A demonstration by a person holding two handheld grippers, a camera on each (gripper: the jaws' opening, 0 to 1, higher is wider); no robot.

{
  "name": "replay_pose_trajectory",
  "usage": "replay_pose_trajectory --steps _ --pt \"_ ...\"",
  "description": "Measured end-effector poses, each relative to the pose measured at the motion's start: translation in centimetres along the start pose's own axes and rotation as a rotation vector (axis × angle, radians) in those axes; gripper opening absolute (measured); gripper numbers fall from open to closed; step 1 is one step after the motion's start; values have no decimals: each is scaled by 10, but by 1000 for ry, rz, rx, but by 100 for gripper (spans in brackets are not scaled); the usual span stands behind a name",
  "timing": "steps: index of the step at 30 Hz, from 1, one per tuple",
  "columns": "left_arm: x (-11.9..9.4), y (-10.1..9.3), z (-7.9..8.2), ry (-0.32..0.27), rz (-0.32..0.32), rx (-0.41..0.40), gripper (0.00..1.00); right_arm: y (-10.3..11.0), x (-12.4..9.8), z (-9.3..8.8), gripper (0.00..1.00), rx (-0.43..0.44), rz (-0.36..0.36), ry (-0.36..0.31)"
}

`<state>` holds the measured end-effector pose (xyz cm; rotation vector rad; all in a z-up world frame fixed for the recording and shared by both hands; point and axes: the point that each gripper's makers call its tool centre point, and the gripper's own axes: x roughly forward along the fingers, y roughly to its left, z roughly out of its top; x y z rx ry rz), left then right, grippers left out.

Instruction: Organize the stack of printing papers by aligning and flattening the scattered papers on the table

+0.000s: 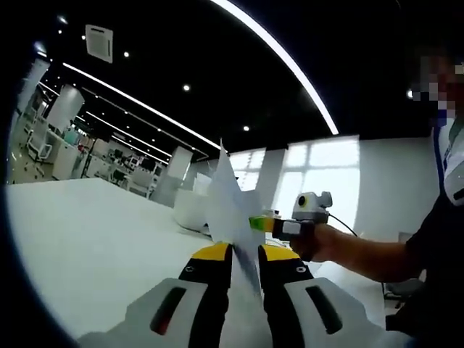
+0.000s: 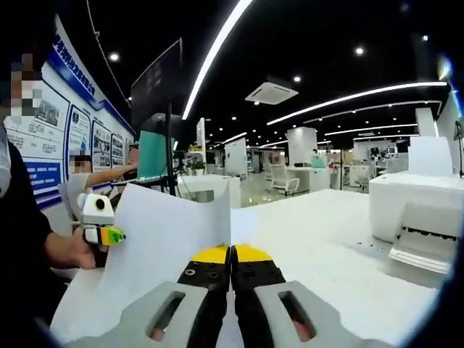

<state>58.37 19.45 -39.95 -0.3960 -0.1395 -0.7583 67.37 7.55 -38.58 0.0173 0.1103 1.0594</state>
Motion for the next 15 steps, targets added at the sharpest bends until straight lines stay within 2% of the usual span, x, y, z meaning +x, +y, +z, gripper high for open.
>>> replay_pose_trajectory --steps 15 --pt "-1 1 0 5 7 2 20 18 10 2 0 58 33 -29"
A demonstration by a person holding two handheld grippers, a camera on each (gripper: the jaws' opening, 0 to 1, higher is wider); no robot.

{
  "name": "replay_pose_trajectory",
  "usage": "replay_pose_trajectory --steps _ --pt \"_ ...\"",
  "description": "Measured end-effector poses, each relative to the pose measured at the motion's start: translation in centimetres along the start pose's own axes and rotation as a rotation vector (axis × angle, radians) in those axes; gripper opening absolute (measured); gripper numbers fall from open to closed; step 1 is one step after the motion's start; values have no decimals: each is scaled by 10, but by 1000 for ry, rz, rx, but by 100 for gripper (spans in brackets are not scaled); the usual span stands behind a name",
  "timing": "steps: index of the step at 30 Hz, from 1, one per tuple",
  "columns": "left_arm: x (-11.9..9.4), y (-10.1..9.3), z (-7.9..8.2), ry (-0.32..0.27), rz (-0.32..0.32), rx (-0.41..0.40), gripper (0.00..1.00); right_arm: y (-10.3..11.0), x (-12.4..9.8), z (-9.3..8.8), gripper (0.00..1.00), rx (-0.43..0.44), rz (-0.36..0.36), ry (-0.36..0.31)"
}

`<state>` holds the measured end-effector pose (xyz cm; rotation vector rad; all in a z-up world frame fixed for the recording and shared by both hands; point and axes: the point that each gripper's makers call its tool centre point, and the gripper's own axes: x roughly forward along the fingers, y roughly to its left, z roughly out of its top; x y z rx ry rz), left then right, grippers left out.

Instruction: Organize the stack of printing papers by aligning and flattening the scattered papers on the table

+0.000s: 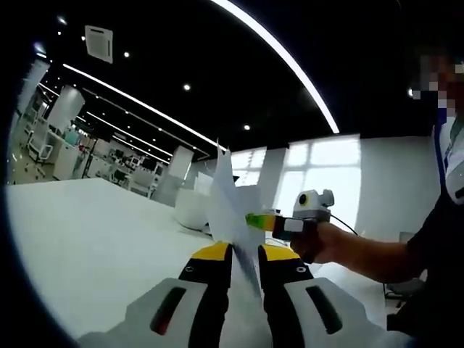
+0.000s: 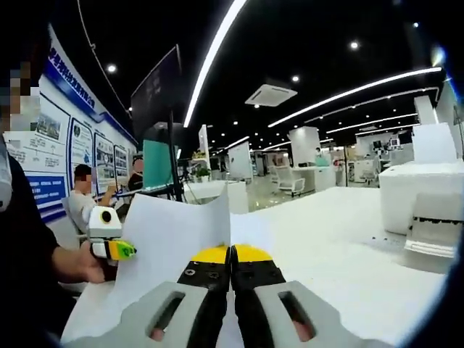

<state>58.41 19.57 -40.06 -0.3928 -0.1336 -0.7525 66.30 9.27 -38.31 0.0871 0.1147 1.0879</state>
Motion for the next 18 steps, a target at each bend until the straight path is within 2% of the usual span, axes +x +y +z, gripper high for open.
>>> replay_pose_trajectory --steps 14,18 --pt "1 -1 -4 23 6 24 19 4 2 -6 0 -19 8 20" --pt "0 1 -6 39 19 55 8 3 1 -7 0 -13 6 22"
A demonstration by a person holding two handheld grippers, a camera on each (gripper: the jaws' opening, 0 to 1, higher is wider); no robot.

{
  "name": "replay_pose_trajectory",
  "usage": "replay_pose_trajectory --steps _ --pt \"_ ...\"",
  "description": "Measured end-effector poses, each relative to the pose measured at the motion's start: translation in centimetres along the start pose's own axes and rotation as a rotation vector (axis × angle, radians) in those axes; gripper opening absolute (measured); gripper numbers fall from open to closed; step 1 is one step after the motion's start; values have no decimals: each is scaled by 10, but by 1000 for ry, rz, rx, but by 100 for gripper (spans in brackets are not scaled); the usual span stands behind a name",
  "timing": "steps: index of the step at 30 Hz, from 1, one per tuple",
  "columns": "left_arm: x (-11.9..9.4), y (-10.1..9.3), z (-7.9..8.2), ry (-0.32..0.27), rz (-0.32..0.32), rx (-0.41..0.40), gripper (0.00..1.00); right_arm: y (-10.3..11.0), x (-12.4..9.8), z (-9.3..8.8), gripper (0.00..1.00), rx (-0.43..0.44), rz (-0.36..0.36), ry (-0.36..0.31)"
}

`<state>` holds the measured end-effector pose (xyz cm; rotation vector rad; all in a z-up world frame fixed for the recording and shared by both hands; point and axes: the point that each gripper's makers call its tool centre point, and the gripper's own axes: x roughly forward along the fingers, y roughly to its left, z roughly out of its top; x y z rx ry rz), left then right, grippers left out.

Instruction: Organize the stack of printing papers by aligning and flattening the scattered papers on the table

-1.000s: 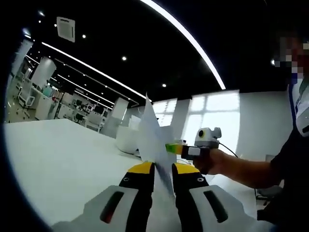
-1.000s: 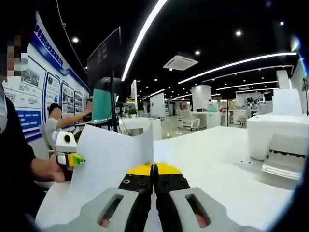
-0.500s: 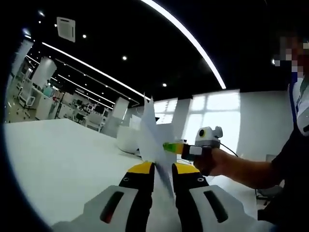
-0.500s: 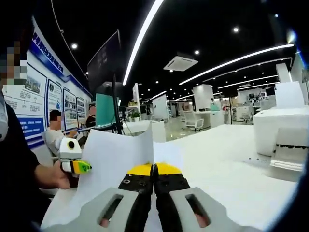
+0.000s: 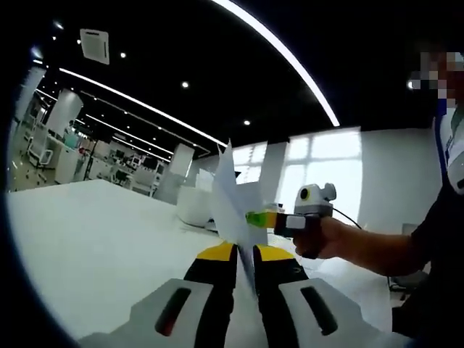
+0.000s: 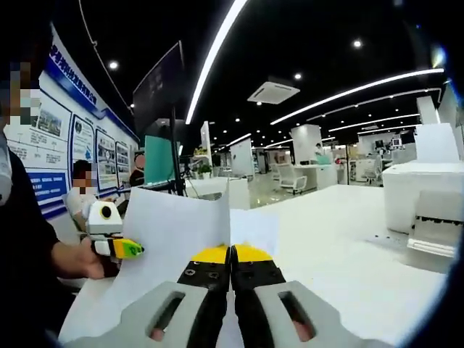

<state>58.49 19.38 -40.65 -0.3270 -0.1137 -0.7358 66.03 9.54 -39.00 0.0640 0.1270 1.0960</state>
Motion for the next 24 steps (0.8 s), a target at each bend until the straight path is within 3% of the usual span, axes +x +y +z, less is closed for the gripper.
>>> replay_pose_trajectory --steps 17,20,24 --pt "0 3 -1 7 5 -19 13 4 2 -7 0 37 16 -3" --pt "-1 5 -2 15 13 2 7 6 2 -8 0 37 21 0" --pt "0 6 -2 17 21 -7 7 6 2 -8 0 46 22 -4"
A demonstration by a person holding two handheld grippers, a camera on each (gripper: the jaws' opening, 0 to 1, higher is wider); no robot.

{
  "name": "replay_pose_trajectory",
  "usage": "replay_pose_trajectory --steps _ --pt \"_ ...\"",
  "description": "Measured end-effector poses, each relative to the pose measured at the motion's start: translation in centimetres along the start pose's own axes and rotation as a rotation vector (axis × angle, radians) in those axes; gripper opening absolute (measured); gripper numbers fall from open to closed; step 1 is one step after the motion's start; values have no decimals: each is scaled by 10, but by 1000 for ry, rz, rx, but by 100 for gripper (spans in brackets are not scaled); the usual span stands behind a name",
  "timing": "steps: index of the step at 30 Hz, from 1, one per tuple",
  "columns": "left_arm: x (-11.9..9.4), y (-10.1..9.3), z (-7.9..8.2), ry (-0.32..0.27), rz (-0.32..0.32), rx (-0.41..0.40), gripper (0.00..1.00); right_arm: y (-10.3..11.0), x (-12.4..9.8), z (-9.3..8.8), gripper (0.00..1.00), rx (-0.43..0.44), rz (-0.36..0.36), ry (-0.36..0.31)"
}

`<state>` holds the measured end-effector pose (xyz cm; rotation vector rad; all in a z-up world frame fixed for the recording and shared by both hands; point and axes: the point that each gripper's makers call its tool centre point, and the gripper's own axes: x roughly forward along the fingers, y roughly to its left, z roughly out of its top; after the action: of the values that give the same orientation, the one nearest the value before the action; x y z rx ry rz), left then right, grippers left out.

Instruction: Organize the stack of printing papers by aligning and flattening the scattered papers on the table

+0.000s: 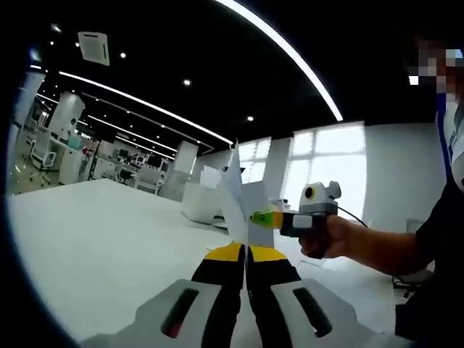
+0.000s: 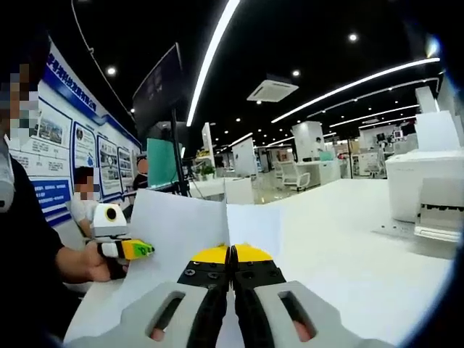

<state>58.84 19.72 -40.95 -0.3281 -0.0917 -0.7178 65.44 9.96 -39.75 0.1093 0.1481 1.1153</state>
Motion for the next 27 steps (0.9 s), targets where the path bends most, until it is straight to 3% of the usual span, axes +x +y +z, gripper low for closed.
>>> replay_pose_trajectory --steps 18,27 --pt "-2 3 1 -8 22 4 6 -5 -7 -5 5 19 -17 31" --pt "-2 5 0 -4 27 9 6 -18 -20 4 11 9 -74 17"
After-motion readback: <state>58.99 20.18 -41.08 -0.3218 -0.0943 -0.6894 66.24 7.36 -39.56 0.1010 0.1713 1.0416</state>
